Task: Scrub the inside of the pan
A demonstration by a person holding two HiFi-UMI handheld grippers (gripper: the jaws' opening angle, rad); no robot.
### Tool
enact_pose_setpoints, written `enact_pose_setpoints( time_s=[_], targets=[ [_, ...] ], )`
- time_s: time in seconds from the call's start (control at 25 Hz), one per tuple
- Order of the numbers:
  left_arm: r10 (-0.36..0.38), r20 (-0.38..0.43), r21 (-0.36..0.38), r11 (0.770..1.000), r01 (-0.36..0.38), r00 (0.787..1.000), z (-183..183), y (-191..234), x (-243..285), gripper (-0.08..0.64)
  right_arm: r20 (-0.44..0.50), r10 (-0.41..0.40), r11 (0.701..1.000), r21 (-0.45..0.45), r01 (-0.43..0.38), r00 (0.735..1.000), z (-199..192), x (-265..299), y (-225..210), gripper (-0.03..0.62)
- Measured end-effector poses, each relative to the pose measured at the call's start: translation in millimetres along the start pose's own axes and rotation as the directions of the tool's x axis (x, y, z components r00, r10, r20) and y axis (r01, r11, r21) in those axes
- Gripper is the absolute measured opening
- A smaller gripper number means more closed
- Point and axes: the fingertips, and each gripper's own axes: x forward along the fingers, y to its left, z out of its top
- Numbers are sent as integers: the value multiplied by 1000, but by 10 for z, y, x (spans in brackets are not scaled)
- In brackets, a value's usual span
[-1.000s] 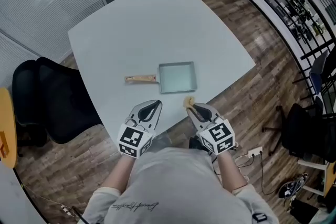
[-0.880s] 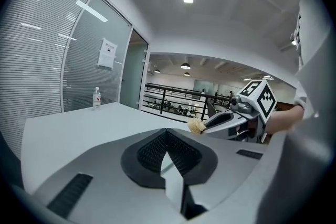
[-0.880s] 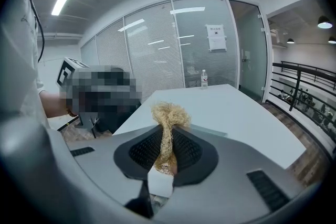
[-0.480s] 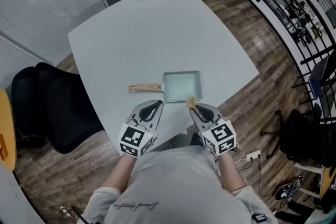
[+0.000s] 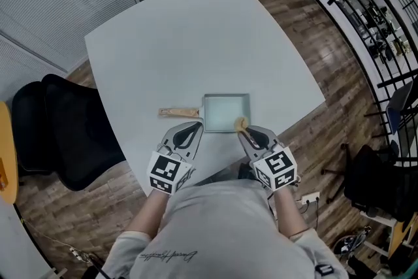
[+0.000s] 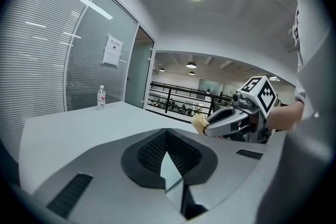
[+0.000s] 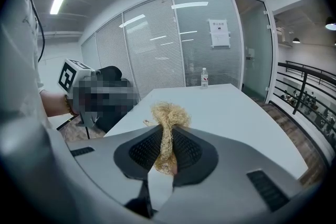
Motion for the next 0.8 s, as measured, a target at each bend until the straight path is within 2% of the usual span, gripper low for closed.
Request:
enact_pose_setpoints(
  time_s=[0.4, 0.8],
  targets=[
    [-11, -20, 44, 999, 12, 1000, 12, 125, 135, 11, -38, 22, 999, -39, -23, 999, 51, 151, -199, 67],
    [-10, -92, 79, 997, 17, 996, -174, 464, 276, 11, -78, 38, 998, -56, -43, 996, 36, 375, -368, 67]
  ],
)
